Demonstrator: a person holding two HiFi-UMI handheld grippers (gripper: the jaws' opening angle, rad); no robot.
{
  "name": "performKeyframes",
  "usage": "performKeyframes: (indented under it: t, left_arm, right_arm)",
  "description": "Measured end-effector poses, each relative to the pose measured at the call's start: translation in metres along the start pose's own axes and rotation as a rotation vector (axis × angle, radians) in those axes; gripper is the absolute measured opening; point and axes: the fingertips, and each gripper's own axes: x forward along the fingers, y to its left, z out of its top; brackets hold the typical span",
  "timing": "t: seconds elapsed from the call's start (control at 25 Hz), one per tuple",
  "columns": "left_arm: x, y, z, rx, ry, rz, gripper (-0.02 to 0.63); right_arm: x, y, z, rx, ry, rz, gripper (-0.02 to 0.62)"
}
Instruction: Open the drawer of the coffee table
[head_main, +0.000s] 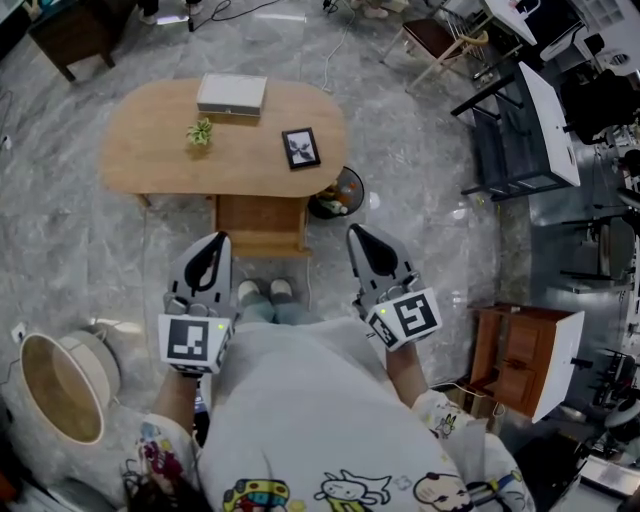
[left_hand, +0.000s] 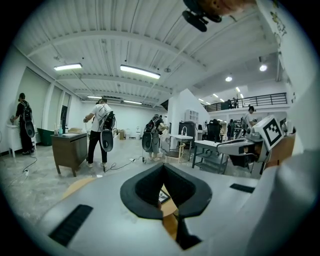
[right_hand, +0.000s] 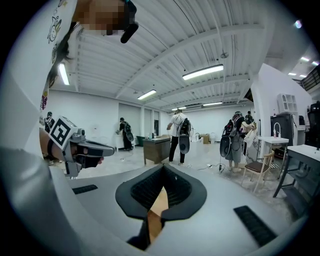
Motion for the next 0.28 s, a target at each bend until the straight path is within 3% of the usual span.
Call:
performKeyframes:
  t: [0.28]
  left_arm:
    - [0.0101,-0.0076,0.0062,0.015,-0.016,-0.019,0.004]
  right_arm:
    - [-0.0066,-0.0108,0.0014,-0.024,-0.008,-0.015,-0.002]
